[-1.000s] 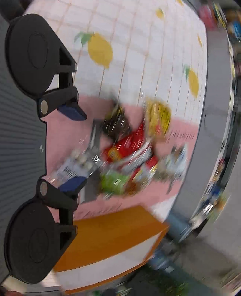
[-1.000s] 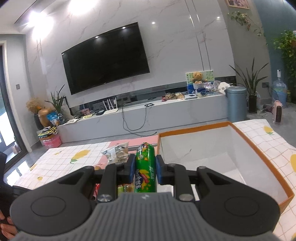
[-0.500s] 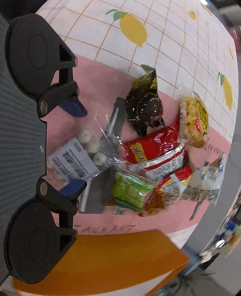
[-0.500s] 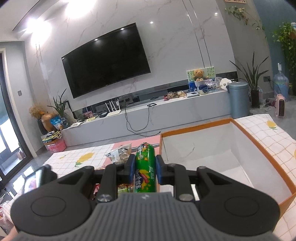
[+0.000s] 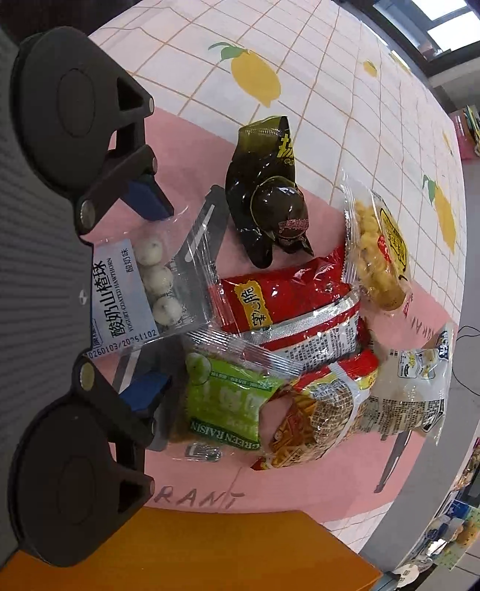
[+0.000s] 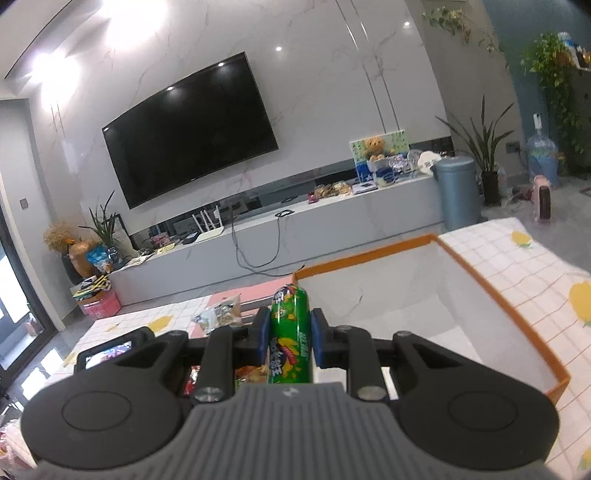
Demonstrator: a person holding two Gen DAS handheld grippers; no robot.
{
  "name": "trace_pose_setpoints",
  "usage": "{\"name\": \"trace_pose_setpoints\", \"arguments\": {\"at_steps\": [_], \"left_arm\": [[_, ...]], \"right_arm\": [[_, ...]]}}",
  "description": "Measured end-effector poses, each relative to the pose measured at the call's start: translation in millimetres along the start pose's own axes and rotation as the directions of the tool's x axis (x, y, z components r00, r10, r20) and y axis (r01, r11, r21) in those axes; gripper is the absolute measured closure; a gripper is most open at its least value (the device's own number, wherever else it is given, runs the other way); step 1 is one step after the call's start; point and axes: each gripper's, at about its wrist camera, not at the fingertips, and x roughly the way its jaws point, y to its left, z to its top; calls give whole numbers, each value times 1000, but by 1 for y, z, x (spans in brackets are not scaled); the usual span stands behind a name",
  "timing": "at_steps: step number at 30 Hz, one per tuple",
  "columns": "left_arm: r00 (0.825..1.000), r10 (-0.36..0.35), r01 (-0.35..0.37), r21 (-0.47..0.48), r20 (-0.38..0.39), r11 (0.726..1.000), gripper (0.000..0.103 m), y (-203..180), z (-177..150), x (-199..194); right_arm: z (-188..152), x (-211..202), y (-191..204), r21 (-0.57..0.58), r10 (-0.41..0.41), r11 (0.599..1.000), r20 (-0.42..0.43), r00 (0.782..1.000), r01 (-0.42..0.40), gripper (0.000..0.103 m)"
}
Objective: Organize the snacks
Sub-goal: 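Lower the green sausage into the orange box and open the right gripper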
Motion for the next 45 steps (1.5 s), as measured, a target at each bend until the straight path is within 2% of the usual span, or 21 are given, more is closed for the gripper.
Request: {"name": "trace_pose_setpoints", "arguments": {"at_steps": [2,6,10,14,18,20,24,28,33,37,39,42,44,45], "left_arm": [[999,0,-1,21,32,1000,29,0,-2,-4],[998,-52,50,86,20,995,30,6,-2,-6],[993,-116,115,95,5,989,31,22,-8,-9],[979,-201,201,123,-13,972,31,35,-17,-20],[962,-273,271,134,-4,953,31,47,-22,-34],[950,-313,308,169,0,936,31,47,-22,-40],[922,-387,377,217,7,901,32,53,-24,-51],[898,-439,434,193,-22,880,32,58,-21,-50],[870,-492,487,189,-24,853,32,67,-18,-54],[858,-513,506,183,-12,843,32,72,-16,-58],[850,-526,520,178,-15,835,32,71,-16,-58],[839,-544,537,186,-14,823,32,69,-16,-60],[834,-551,542,194,-8,818,32,69,-17,-62],[830,-558,548,196,-6,813,32,68,-16,-63]], "right_arm": [[0,0,-2,-1,-7,1000,-1,1000,7,82],[5,-6,-11,9,-31,1000,19,999,30,82],[6,-10,-25,36,-50,998,16,999,50,82],[5,-1,-27,7,-42,999,-61,997,43,82],[0,10,-25,-31,-75,997,-127,989,71,82],[-3,15,-22,-59,-97,994,-160,982,89,82],[-11,29,-25,-80,-171,984,-225,959,157,82],[-17,42,-34,-95,-222,974,-265,938,204,82],[-20,45,-35,-144,-284,957,-270,920,253,82],[-19,52,-37,-198,-347,932,-254,903,303,82],[-22,58,-33,-263,-412,899,-238,879,350,82],[-25,69,-34,-351,-516,833,-212,830,428,82],[-25,69,-35,-362,-538,818,-210,816,446,82],[-24,67,-35,-355,-539,819,-204,818,451,71]]}}
